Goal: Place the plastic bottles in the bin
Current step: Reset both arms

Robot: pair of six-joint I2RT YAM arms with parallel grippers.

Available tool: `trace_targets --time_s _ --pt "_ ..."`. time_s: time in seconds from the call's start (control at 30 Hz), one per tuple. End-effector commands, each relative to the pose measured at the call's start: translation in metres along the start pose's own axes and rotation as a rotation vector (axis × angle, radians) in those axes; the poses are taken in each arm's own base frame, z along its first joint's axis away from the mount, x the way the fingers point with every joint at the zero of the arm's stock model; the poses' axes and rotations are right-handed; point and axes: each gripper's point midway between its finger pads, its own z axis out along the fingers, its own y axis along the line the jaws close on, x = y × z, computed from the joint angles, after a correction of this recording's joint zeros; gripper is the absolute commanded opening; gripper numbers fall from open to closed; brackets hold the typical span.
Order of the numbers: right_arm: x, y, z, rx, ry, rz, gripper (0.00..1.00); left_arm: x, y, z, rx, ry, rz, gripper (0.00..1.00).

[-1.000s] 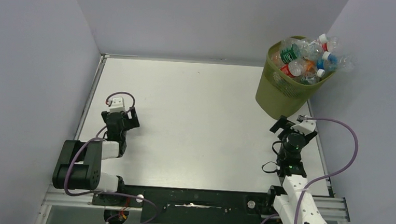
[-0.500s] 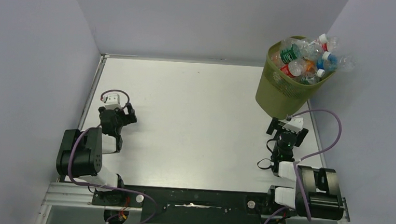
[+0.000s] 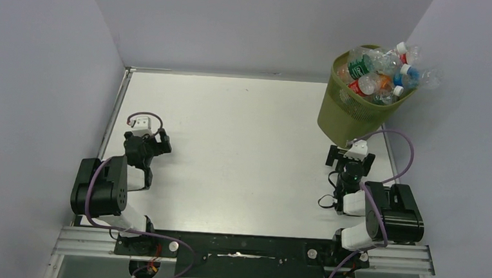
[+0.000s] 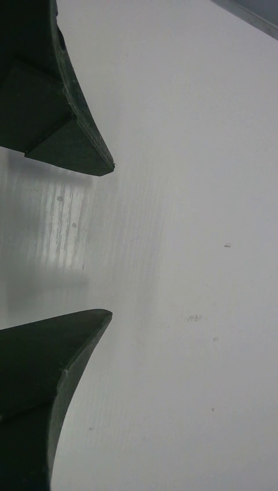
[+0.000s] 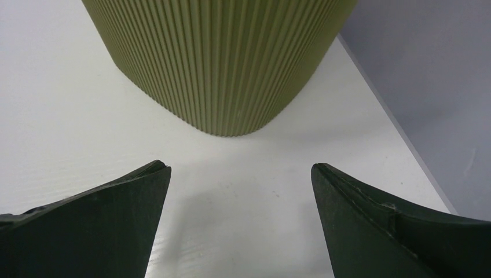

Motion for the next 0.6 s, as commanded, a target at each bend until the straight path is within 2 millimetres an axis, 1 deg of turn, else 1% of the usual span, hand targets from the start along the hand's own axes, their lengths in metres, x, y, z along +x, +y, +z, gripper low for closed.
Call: trace_targets --time_s 0.0,0.03,0.07,0.13,0.17,0.2,0.23,0.3,0.37,0.57 --pt "-0.037 0.003 0.006 -0.048 -0.158 0.039 0.98 -0.034 -0.011 -0.001 0.047 -0.146 0.035 0.87" --pt "-0.037 0.0 0.007 -0.025 -0.175 0.035 0.98 -0.034 -0.011 -0.005 0.048 -0.161 0.039 0.87" --pt "-0.035 0.0 0.009 -0.013 -0.15 0.043 0.98 -0.034 -0.013 -0.009 0.05 -0.18 0.044 0.87" --pt "-0.034 0.001 0.011 -0.025 -0.14 0.039 0.98 -0.029 -0.013 -0.017 0.051 -0.204 0.048 0.87" --pt "-0.034 0.001 0.012 -0.024 -0.141 0.039 0.98 -0.033 -0.011 -0.02 0.048 -0.244 0.037 0.87" --pt "-0.032 0.002 0.013 -0.028 -0.13 0.042 0.98 -0.031 -0.009 -0.021 0.049 -0.239 0.027 0.87" --pt "-0.033 0.002 0.013 -0.028 -0.129 0.044 0.98 -0.028 -0.008 -0.022 0.041 -0.22 0.022 0.87" --pt "-0.033 0.002 0.016 -0.026 -0.125 0.045 0.98 -0.031 -0.009 -0.019 0.041 -0.23 0.031 0.87" --pt "-0.031 0.002 0.018 -0.036 -0.11 0.048 0.98 -0.028 -0.01 -0.018 0.044 -0.215 0.039 0.87" --pt "-0.029 0.002 0.021 -0.046 -0.095 0.053 0.98 -0.03 -0.011 -0.016 0.038 -0.216 0.046 0.87"
